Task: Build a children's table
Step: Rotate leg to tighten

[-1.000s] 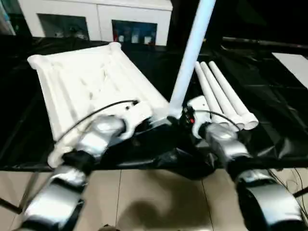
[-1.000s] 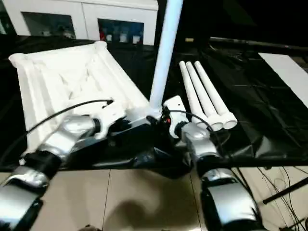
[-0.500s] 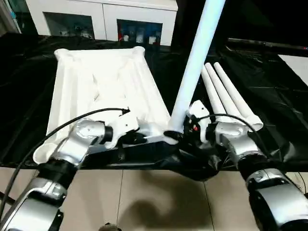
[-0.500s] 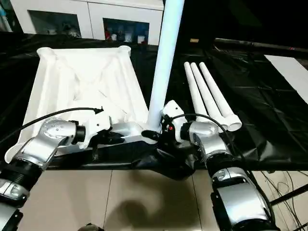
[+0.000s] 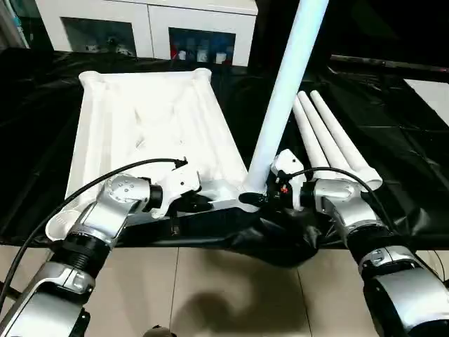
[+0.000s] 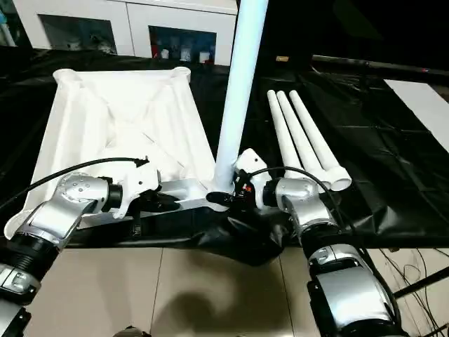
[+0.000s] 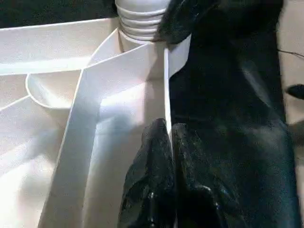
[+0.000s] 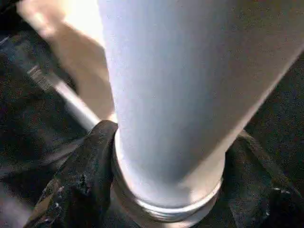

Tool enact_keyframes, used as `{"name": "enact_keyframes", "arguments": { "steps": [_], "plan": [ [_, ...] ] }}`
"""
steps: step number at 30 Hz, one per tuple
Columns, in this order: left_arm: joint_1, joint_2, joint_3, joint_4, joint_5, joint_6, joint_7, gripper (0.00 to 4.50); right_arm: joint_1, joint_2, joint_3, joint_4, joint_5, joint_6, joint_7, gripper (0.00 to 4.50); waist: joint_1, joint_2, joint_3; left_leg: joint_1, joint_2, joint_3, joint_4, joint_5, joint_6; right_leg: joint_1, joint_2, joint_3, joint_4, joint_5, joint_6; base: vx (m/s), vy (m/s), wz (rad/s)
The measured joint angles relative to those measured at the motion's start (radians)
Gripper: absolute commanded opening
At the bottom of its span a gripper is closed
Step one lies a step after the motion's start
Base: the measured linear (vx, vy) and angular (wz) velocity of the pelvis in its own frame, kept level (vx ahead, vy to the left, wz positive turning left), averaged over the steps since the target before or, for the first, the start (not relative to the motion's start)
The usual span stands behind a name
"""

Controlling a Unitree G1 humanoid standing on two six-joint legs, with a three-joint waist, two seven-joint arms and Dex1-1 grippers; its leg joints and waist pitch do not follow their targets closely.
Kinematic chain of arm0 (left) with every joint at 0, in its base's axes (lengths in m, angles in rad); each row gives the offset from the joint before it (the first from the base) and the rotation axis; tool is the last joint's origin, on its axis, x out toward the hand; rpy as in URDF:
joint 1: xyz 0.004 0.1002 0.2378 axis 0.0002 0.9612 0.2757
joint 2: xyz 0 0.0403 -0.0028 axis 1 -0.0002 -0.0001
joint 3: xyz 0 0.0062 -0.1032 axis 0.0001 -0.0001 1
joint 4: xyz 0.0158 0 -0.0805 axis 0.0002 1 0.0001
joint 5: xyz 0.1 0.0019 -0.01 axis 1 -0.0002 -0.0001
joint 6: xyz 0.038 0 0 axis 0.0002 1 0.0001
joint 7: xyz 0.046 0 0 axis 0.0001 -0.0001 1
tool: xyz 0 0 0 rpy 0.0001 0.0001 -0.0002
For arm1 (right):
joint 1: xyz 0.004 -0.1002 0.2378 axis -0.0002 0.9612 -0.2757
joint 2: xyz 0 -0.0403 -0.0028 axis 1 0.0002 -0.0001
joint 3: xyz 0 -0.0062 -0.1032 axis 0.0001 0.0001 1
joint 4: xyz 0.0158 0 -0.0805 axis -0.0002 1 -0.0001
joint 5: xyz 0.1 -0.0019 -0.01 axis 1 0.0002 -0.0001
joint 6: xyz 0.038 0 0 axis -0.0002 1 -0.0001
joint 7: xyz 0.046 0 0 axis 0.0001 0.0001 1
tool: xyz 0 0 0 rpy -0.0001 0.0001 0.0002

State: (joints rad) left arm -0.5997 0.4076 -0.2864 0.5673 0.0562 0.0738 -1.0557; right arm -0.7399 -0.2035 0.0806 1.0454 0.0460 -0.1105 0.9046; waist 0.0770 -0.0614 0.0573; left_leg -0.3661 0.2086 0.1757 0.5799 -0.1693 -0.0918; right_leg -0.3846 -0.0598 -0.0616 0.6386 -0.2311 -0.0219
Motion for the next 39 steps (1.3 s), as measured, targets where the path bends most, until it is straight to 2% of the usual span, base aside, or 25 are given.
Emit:
{"name": "enact_keyframes", "arguments": {
  "steps": [5,10,15,17,18,19,21,22,24,27,31,32,33,34,35,38,39],
  "plan": [
    [-0.060,-0.087,0.006,0.098,0.033,0.040,0.160,0.00,-0.028,0.066,-0.068,0.061,0.013,0.027,-0.283,2.72,-0.002,0.001,-0.001,0.003,0.000,0.000,0.000,0.001,-0.001,0.001,0.000,0.000,0.003,0.002,-0.001,0.000,0.000,0.00],
    [-0.147,-0.214,0.007,0.221,0.049,0.103,0.342,0.00,-0.084,0.139,-0.150,0.123,0.051,0.068,-0.632,2.72,0.012,0.006,0.000,0.002,-0.001,0.000,0.000,0.001,-0.002,0.001,-0.001,0.000,0.003,0.004,-0.001,0.000,0.000,0.00],
    [-0.185,-0.265,0.007,0.299,0.072,0.058,0.402,0.00,-0.118,0.174,-0.173,0.158,0.056,0.065,-0.816,2.72,0.016,0.013,-0.002,-0.001,-0.001,0.000,0.000,0.001,-0.002,0.001,-0.001,0.000,-0.001,0.004,0.000,0.000,0.000,0.00],
    [-0.187,-0.266,0.007,0.304,0.077,0.047,0.402,0.00,-0.119,0.179,-0.176,0.158,0.056,0.062,-0.832,2.72,0.016,0.013,-0.002,-0.001,-0.001,0.000,0.000,0.001,-0.001,0.001,-0.001,0.000,-0.002,0.004,0.000,0.000,0.000,0.00],
    [-0.186,-0.266,0.007,0.304,0.077,0.046,0.402,0.00,-0.119,0.181,-0.185,0.159,0.057,0.059,-0.820,3.07,0.016,0.013,-0.002,-0.001,-0.001,0.000,0.000,0.001,-0.001,0.001,-0.001,0.000,-0.002,0.004,0.000,0.000,0.000,0.00],
    [-0.186,-0.263,0.003,0.304,0.078,0.038,0.402,0.00,-0.119,0.183,-0.194,0.160,0.060,0.055,-0.800,3.07,0.016,0.013,-0.002,-0.002,-0.001,0.000,0.000,0.001,-0.001,0.001,-0.001,0.000,-0.002,0.004,0.000,0.000,0.000,0.00],
    [-0.185,-0.257,-0.001,0.305,0.078,0.024,0.400,0.00,-0.118,0.183,-0.203,0.164,0.066,0.046,-0.759,3.44,0.013,0.014,-0.001,-0.002,-0.001,0.000,0.000,0.001,-0.001,0.001,-0.001,0.000,-0.003,0.004,0.001,0.000,0.000,0.00],
    [-0.185,-0.251,0.001,0.307,0.078,0.022,0.400,0.00,-0.118,0.186,-0.204,0.167,0.068,0.040,-0.746,3.46,0.011,0.014,-0.001,-0.002,-0.001,0.000,0.000,0.001,-0.001,0.001,-0.001,0.000,-0.002,0.004,0.001,0.000,0.000,0.00],
    [-0.184,-0.239,0.006,0.315,0.078,0.001,0.402,0.00,-0.115,0.191,-0.201,0.172,0.068,0.027,-0.730,3.66,0.002,0.014,-0.001,-0.002,-0.001,0.000,-0.001,0.001,-0.001,0.000,0.000,0.000,-0.002,0.004,0.001,0.000,0.000,0.00],
    [-0.172,-0.235,0.010,0.322,0.076,-0.063,0.377,0.00,-0.100,0.180,-0.188,0.152,0.065,0.017,-0.692,3.66,0.002,0.014,-0.001,-0.002,-0.001,0.000,-0.004,0.001,-0.001,-0.001,0.000,-0.001,-0.003,0.004,0.001,0.000,0.000,0.00],
    [-0.158,-0.230,0.015,0.320,0.074,-0.118,0.336,0.00,-0.061,0.152,-0.169,0.093,0.066,0.014,-0.633,3.66,0.015,0.014,-0.001,-0.002,0.000,0.000,-0.005,0.002,0.001,-0.001,0.000,-0.001,-0.005,0.004,0.001,0.000,0.000,0.00],
    [-0.157,-0.233,0.014,0.322,0.075,-0.137,0.344,0.00,-0.026,0.141,-0.162,0.037,0.065,0.015,-0.607,3.66,0.019,0.014,-0.001,-0.004,0.000,0.000,-0.005,0.005,0.005,0.000,-0.001,-0.002,-0.007,0.004,0.001,0.000,0.000,0.00],
    [-0.156,-0.237,0.014,0.327,0.074,-0.153,0.350,0.27,0.005,0.127,-0.154,-0.006,0.063,0.015,-0.581,3.71,0.021,0.013,-0.001,-0.005,-0.001,0.000,-0.005,0.006,0.006,0.000,-0.001,-0.002,-0.008,0.004,0.001,0.000,0.000,0.00],
    [-0.156,-0.240,0.016,0.335,0.072,-0.168,0.354,0.27,0.035,0.116,-0.148,-0.046,0.060,0.015,-0.556,3.71,0.023,0.013,-0.001,-0.006,-0.001,0.001,-0.004,0.007,0.008,0.000,-0.001,-0.002,-0.009,0.004,0.001,0.000,0.000,0.00],
    [-0.156,-0.241,0.026,0.339,0.056,-0.168,0.347,0.55,0.063,0.107,-0.141,-0.089,0.059,0.017,-0.533,3.73,0.022,0.013,0.000,-0.006,-0.001,0.001,-0.003,0.007,0.009,-0.001,-0.001,-0.002,-0.009,0.005,0.002,0.000,0.000,0.00],
    [-0.157,-0.255,0.056,0.335,0.015,-0.172,0.338,0.57,0.118,0.099,-0.118,-0.192,0.058,0.029,-0.494,3.73,0.018,0.011,0.000,-0.006,-0.001,0.001,-0.004,0.007,0.009,-0.001,-0.001,-0.002,-0.009,0.005,0.002,0.000,0.000,0.00],
    [-0.157,-0.257,0.057,0.328,0.012,-0.177,0.339,0.77,0.138,0.099,-0.107,-0.234,0.058,0.035,-0.480,3.73,0.017,0.011,0.000,-0.006,0.000,0.001,-0.004,0.007,0.009,-0.001,-0.001,-0.002,-0.009,0.005,0.002,0.000,0.000,0.00]
  ]
}}
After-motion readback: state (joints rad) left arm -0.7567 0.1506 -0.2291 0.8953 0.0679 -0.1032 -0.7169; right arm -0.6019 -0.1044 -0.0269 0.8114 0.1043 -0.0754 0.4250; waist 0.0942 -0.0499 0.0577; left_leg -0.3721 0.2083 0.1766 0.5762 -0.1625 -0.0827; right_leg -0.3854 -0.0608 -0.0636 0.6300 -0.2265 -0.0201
